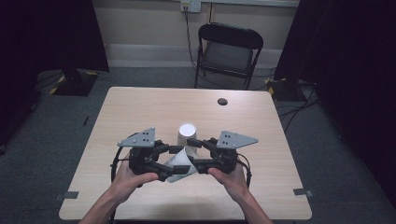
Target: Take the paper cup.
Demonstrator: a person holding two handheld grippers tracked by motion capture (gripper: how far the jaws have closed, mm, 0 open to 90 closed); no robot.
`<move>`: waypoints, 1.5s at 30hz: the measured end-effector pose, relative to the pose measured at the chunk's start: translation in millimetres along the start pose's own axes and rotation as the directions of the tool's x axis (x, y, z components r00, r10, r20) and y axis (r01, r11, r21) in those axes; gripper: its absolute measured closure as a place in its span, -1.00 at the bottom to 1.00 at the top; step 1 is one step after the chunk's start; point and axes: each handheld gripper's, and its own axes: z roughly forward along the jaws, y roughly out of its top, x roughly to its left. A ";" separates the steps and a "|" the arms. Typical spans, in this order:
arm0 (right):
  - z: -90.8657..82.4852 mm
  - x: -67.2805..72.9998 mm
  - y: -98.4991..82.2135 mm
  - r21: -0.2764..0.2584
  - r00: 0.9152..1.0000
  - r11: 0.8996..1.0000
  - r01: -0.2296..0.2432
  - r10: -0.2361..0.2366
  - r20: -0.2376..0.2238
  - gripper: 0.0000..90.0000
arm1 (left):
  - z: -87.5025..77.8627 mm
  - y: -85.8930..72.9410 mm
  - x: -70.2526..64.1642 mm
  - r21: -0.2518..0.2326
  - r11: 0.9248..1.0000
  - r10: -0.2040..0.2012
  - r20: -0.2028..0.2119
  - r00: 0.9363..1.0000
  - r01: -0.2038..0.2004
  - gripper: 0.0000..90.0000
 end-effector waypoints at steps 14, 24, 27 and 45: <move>0.6 -0.6 0.7 0.009 1.000 1.000 -0.002 0.002 -0.012 -0.06 | -0.3 0.5 -0.1 0.027 1.000 0.010 0.030 1.000 -0.011 -0.31; 2.4 -0.9 -0.8 0.007 1.000 1.000 -0.010 0.010 0.000 -0.08 | 0.4 -1.6 -0.4 0.043 0.999 0.030 0.032 0.999 -0.031 -0.34; 2.9 -1.5 -1.3 0.004 1.000 1.000 -0.015 0.015 0.003 -0.09 | 0.6 -1.9 -0.2 0.047 0.998 0.032 0.031 0.999 -0.033 -0.34; 0.7 -1.4 -1.9 0.013 1.000 1.000 -0.009 0.009 0.018 -0.08 | 7.5 -4.6 -1.4 0.077 0.996 0.045 0.021 0.999 -0.046 -0.36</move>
